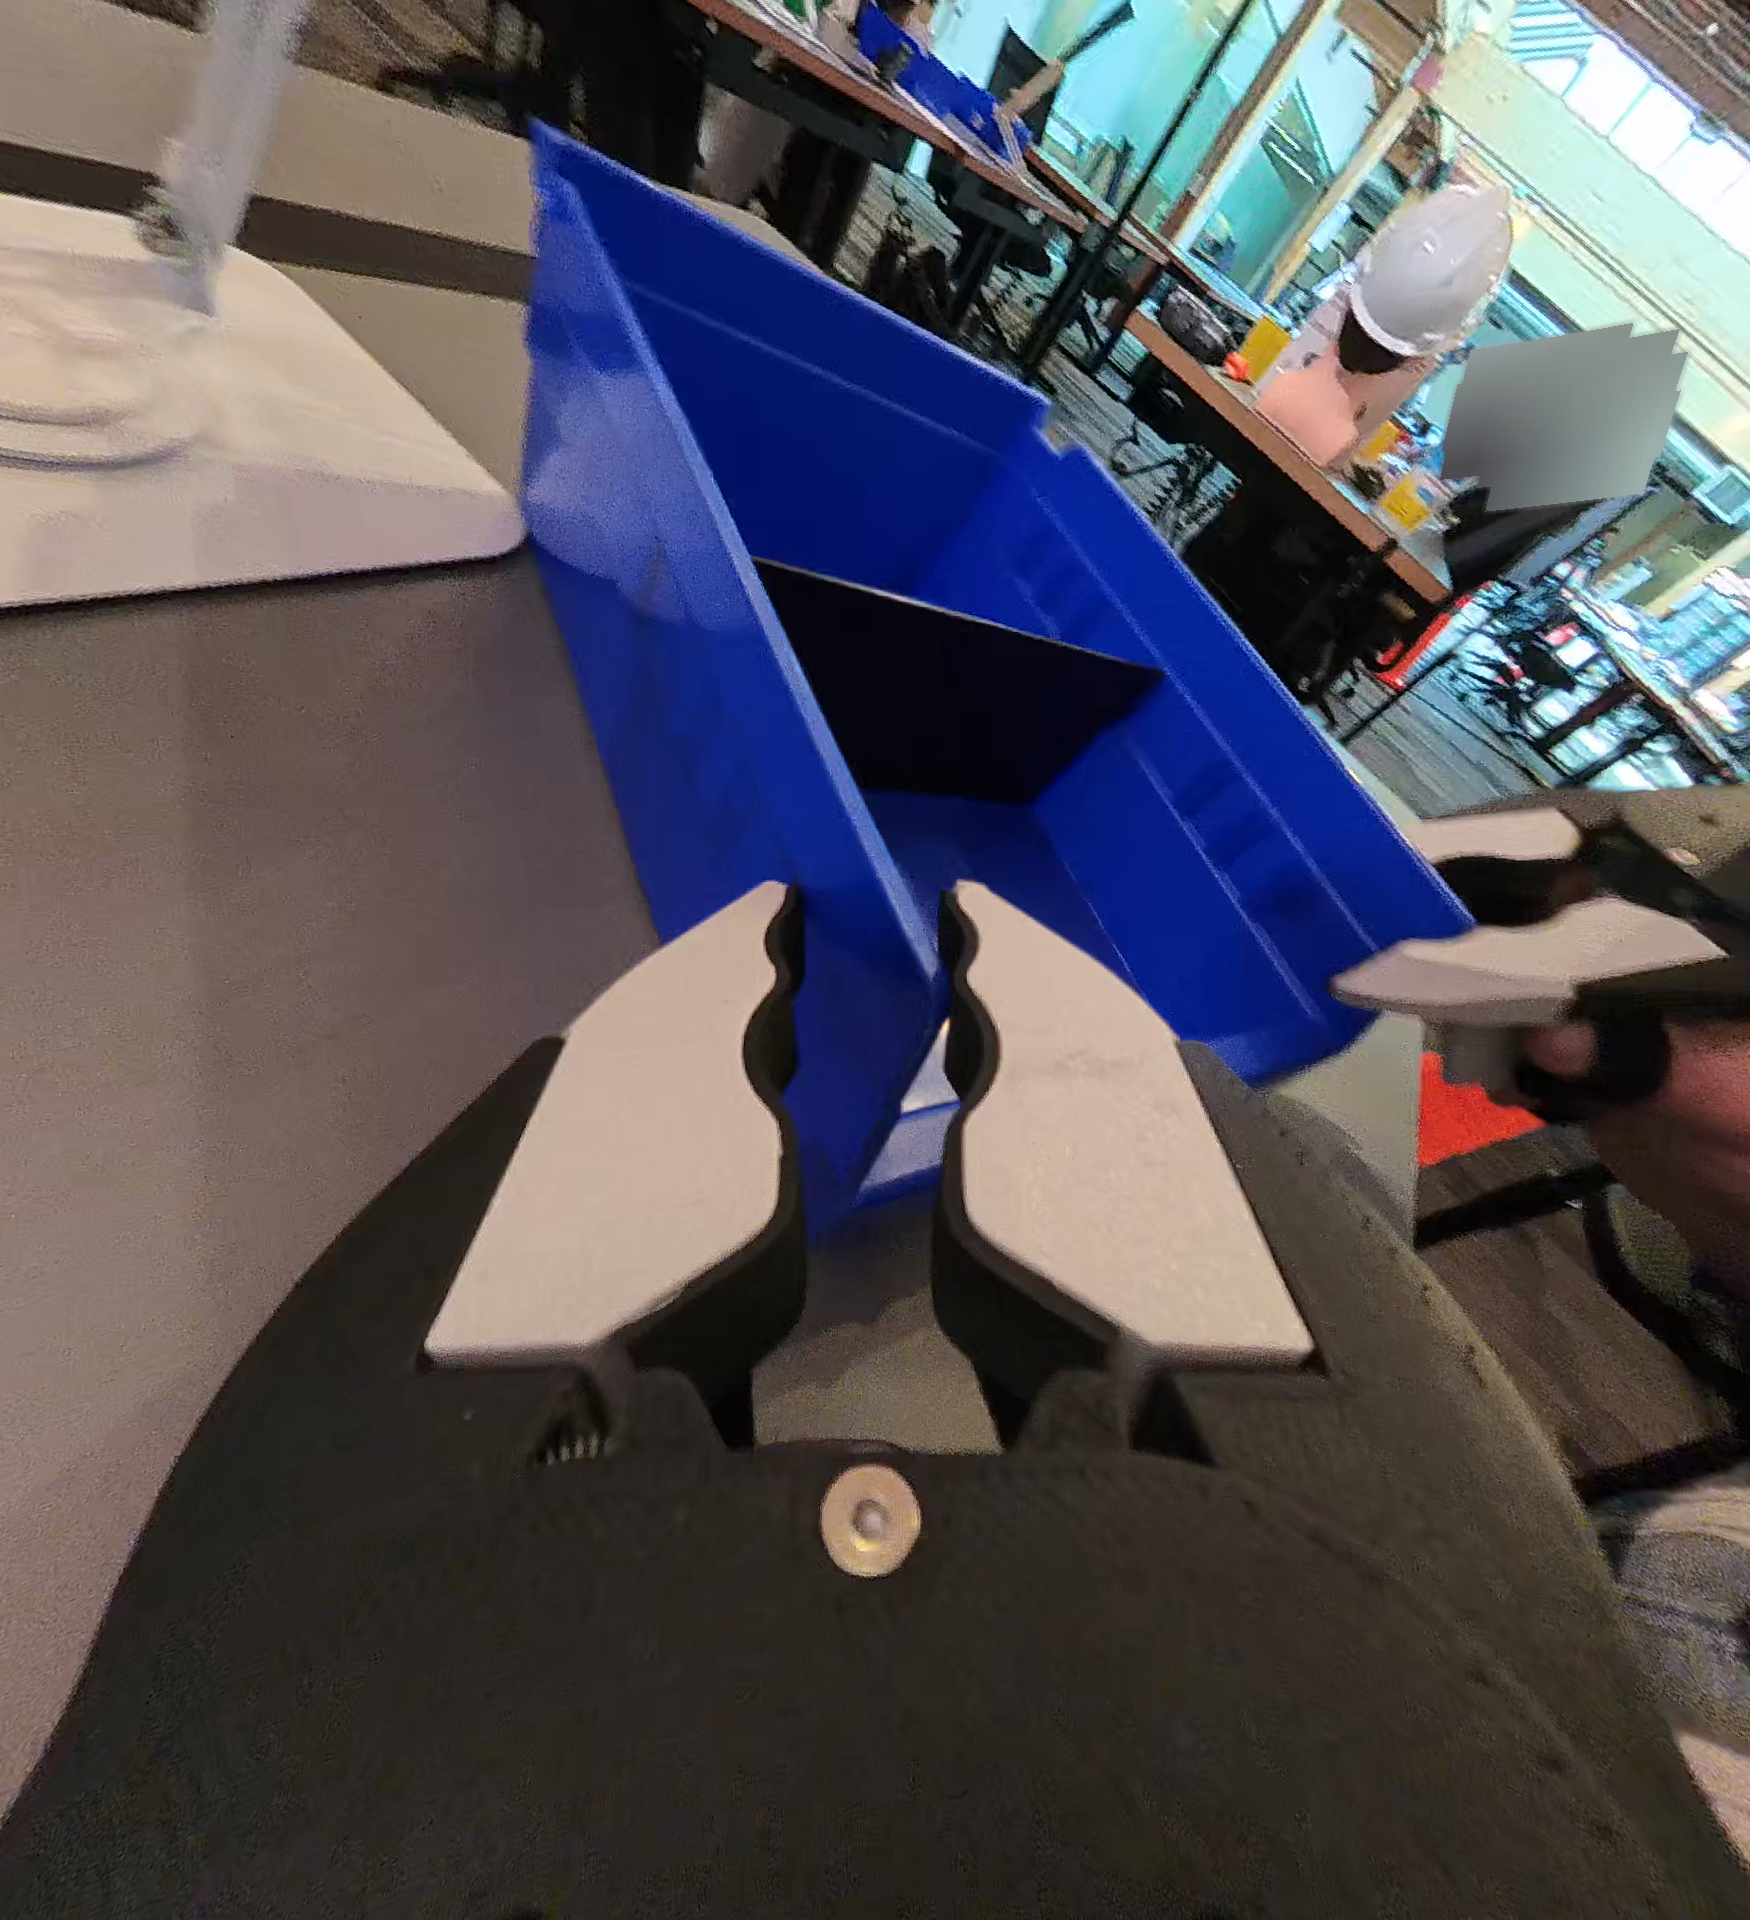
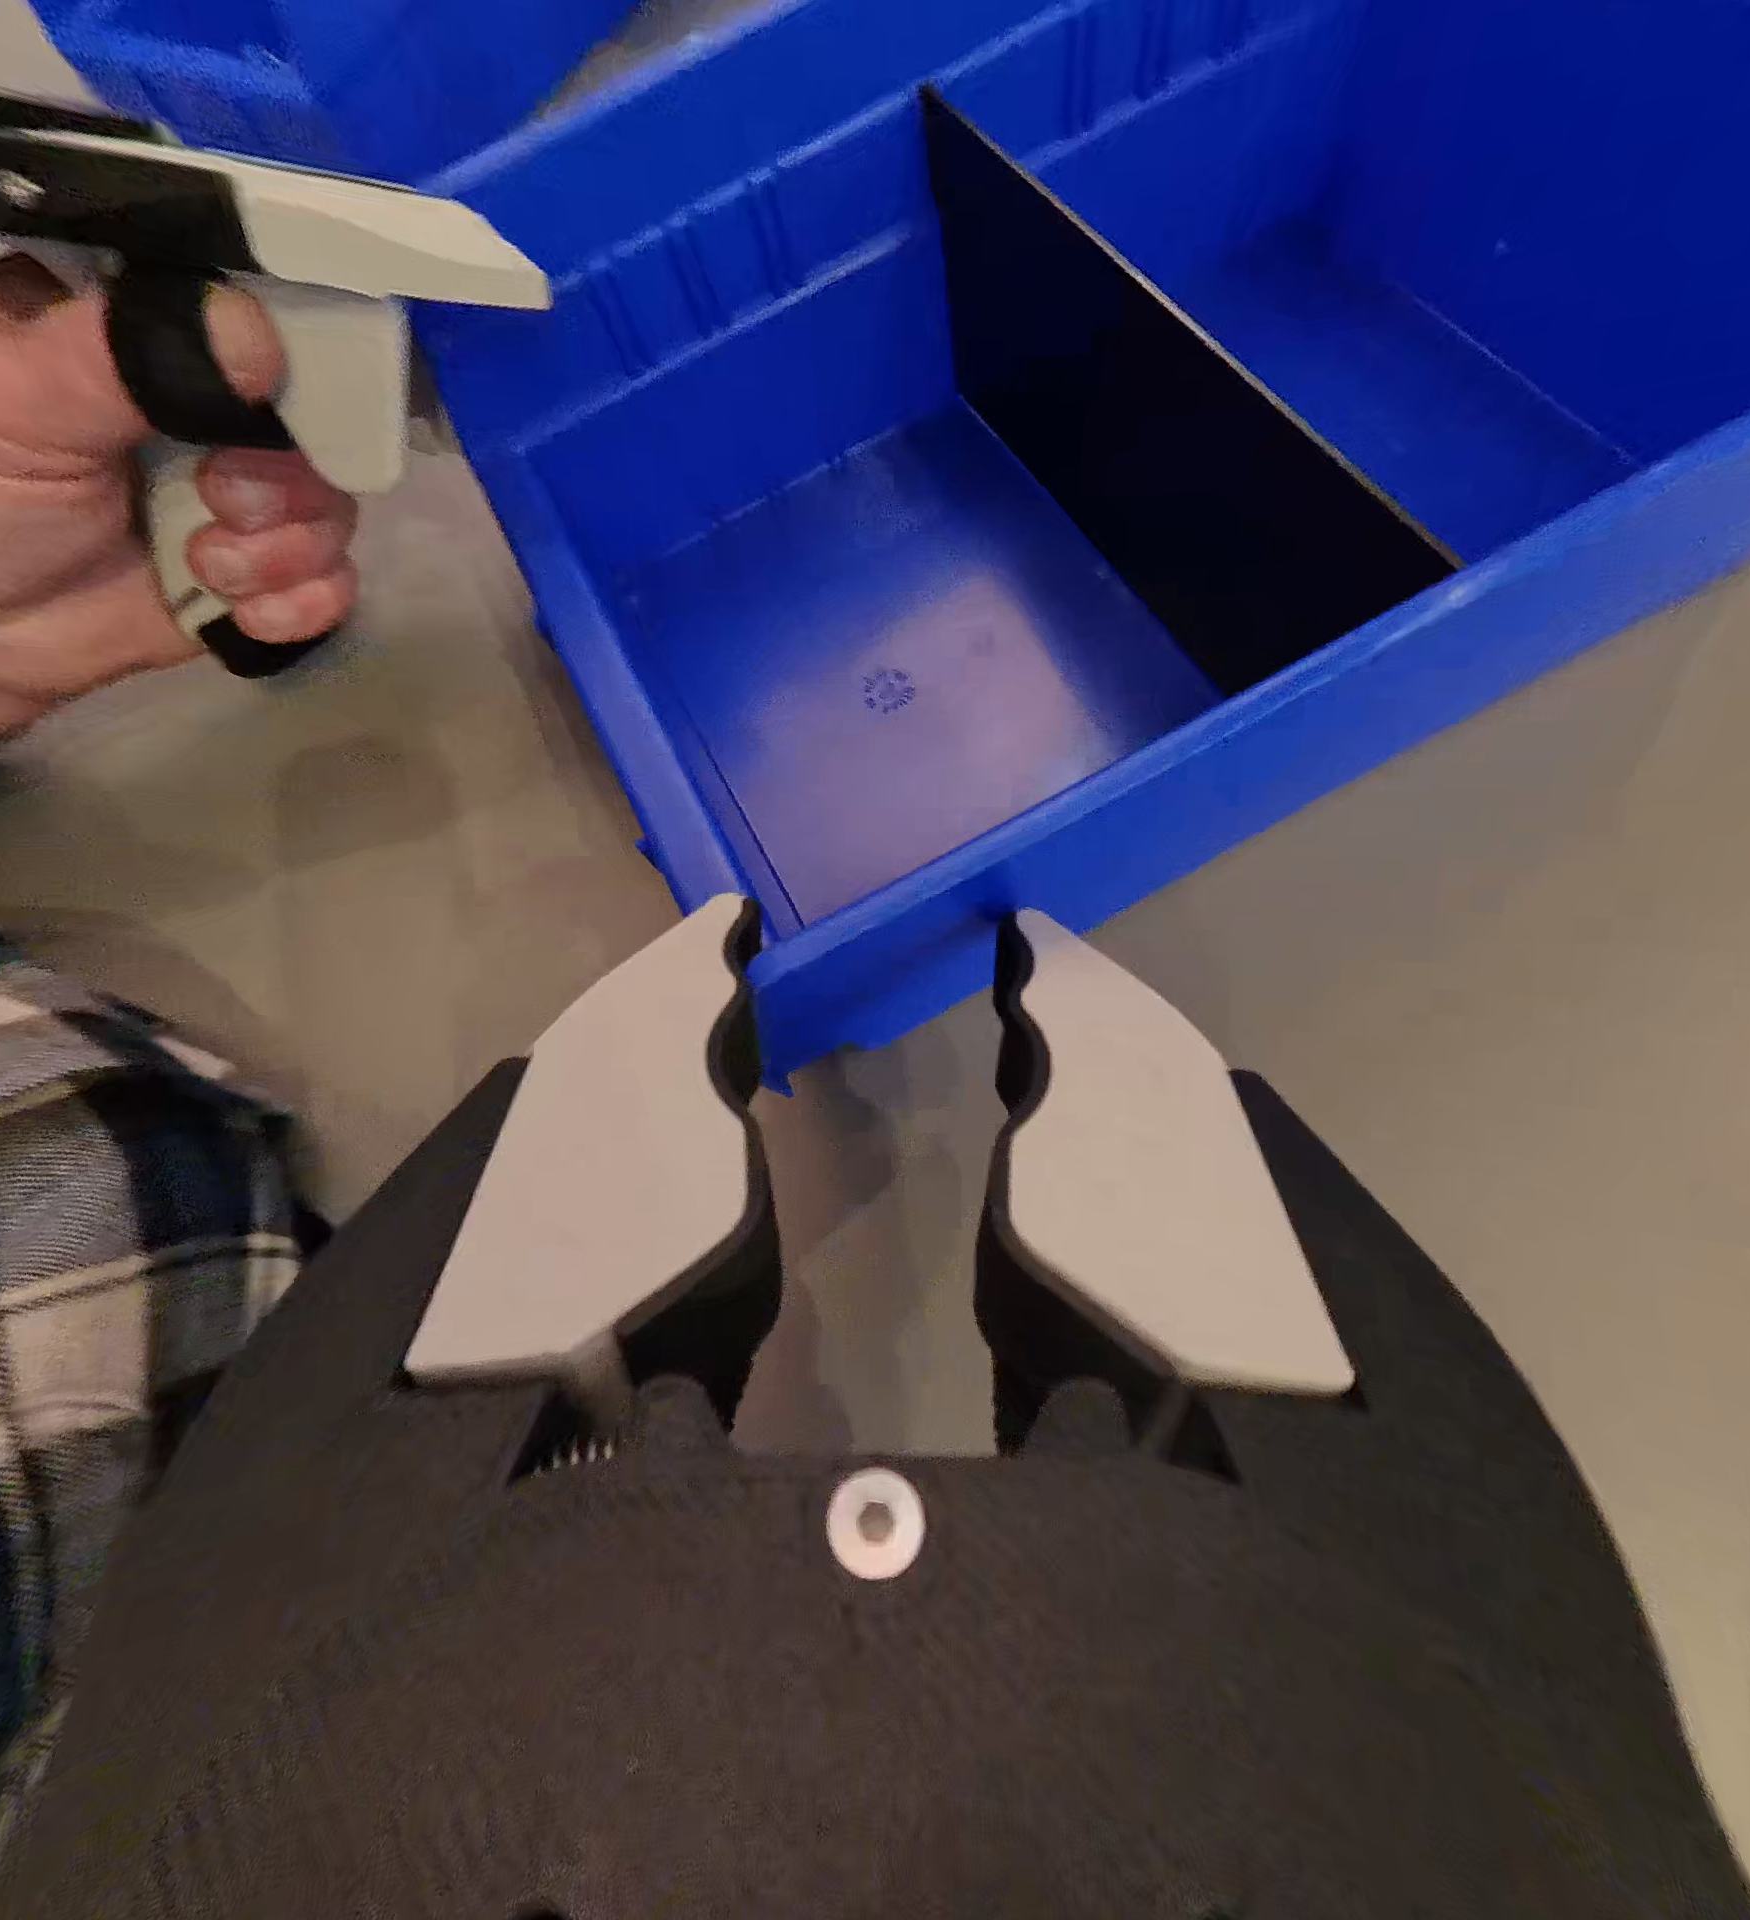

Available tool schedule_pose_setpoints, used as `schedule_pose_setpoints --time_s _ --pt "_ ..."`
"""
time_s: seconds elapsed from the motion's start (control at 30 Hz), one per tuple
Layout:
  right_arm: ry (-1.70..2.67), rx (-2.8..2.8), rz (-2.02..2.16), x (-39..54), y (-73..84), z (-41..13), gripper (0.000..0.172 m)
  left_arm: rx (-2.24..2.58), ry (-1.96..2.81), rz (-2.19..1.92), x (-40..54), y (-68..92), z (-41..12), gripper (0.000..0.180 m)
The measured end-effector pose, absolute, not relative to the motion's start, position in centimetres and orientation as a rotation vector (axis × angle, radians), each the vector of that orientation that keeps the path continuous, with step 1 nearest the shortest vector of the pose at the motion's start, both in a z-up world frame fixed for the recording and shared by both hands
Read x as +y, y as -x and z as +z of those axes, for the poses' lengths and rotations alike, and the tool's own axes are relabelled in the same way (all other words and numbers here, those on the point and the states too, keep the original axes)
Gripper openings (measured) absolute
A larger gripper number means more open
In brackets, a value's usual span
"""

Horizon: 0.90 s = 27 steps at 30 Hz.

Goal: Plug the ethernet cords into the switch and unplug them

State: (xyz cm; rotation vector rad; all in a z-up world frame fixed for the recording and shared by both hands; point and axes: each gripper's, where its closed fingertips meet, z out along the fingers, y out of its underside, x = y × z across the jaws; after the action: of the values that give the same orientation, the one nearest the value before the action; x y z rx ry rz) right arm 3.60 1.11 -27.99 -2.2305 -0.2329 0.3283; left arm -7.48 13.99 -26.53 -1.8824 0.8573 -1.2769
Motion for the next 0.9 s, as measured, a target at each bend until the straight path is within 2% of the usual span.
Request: schedule_pose_setpoints --time_s 0.1,0.3,0.6,0.9 --pt "2.300 -0.186 0.242 1.6 -8.3 -28.1 0.027 0.933 1.877 -1.326 13.0 4.3 -26.4 0.029" --pt "2.458 -0.137 0.104 3.7 -17.9 -28.4 0.014 0.982 1.857 -1.389 13.3 -3.3 -26.2 0.035" --pt "2.574 -0.048 0.037 9.0 -32.7 -28.6 0.006 0.952 1.875 -1.529 13.9 -15.4 -25.8 0.043" --pt "2.603 -0.007 -0.019 12.1 -42.1 -28.6 0.005 0.912 1.880 -1.538 16.6 -24.2 -25.7 0.044"
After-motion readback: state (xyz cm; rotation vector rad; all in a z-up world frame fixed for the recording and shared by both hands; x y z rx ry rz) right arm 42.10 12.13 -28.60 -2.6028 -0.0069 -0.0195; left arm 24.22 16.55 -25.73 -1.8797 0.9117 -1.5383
